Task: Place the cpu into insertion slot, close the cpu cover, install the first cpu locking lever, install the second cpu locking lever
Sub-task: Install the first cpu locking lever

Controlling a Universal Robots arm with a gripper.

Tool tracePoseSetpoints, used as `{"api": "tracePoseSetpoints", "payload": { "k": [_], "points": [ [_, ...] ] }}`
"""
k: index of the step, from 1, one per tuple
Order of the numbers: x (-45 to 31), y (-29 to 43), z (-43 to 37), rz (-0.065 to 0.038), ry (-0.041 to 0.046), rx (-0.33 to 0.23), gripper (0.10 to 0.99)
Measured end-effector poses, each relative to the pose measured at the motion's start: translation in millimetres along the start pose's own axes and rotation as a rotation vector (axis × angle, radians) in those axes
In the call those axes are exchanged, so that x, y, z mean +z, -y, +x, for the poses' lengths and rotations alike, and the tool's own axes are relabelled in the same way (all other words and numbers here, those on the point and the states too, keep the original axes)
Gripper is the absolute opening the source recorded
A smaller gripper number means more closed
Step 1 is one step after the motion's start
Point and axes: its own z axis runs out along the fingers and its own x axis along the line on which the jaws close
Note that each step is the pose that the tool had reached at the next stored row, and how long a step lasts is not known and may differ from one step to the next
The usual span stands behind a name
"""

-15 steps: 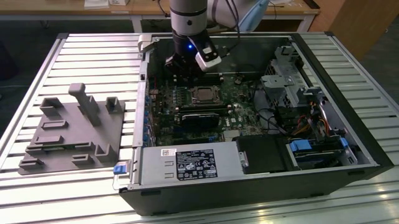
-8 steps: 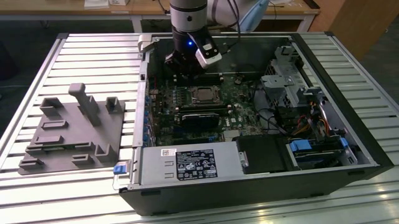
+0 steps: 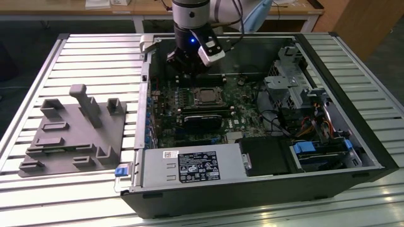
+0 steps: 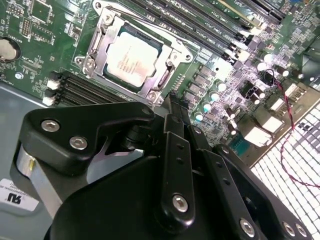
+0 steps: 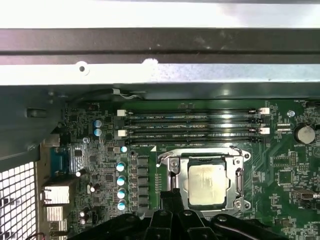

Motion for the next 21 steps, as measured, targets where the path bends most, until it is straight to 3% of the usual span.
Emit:
{"api": "tracePoseSetpoints", "payload": {
  "k": [7, 18, 21],
  "points": [
    [-3.1, 0.1, 1.8, 0.000, 0.0049, 0.000, 0.106],
    [-3.7, 0.6, 16.7, -0.002, 0.0206, 0.000, 0.106],
    [-3.8, 0.7, 19.9, -0.011, 0.0217, 0.000, 0.106]
  ]
}}
